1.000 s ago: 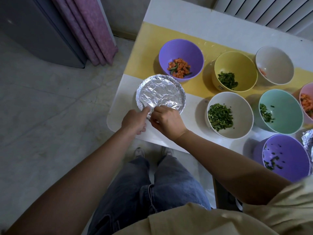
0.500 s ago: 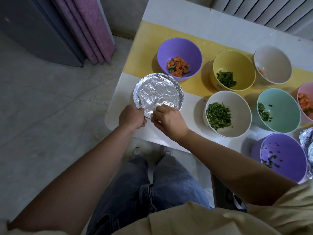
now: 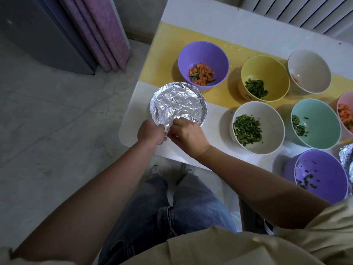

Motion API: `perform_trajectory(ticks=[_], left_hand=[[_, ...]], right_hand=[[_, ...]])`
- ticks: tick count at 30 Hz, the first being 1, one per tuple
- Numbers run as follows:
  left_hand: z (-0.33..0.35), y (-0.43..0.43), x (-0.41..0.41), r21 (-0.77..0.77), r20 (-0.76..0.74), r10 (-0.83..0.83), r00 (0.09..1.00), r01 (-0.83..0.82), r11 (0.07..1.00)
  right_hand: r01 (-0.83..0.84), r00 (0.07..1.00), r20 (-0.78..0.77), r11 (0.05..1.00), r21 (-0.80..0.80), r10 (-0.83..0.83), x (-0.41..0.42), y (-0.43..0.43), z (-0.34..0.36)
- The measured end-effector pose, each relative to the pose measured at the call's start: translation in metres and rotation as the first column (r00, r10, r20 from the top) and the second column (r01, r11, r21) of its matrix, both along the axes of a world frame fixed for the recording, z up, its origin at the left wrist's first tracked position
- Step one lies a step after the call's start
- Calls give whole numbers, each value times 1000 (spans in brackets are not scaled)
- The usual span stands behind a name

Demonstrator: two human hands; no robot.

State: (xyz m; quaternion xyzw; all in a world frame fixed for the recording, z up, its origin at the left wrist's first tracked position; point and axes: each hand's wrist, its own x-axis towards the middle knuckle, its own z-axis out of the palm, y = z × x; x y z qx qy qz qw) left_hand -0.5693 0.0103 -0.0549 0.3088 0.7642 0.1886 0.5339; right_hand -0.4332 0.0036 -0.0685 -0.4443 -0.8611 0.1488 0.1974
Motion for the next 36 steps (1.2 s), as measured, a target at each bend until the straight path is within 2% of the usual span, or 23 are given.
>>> perform_trajectory(ticks=[4, 9, 12, 14, 18, 20, 24, 28, 36], left_hand=[[2, 12, -11, -5, -93, -65, 994, 65, 998], [11, 22, -20, -49, -104, -135, 985, 130, 990], [10, 19, -20, -18, -132, -113, 985, 112, 994], [11, 12, -18, -1, -101, -56, 993, 56, 998], [13, -4, -2, -116, 40, -18, 999, 22, 993], [11, -5, 3, -107, 84, 17, 996, -8, 994], [8, -2, -1, -100, 70, 4, 998, 3, 995], [9, -1, -6, -91, 55, 5, 998, 0, 996], [12, 0, -8, -85, 39, -43, 998, 47, 995]], right_hand=[[-37, 998, 49, 998, -41, 39, 7, 2, 3], [-63, 998, 30, 998, -18, 63, 16, 1, 6], [-106, 994, 15, 994, 1, 106, 8, 3, 4], [-110, 994, 11, 994, 4, 110, 5, 4, 4], [-93, 995, -16, 996, -1, 93, -1, 6, 6], [-83, 996, -24, 997, -6, 83, -5, 6, 4], [-74, 997, -19, 997, -37, 73, -8, 9, 2], [-152, 988, -19, 983, -100, 151, -1, 12, 6], [-100, 994, -54, 993, -68, 97, -6, 9, 4]])
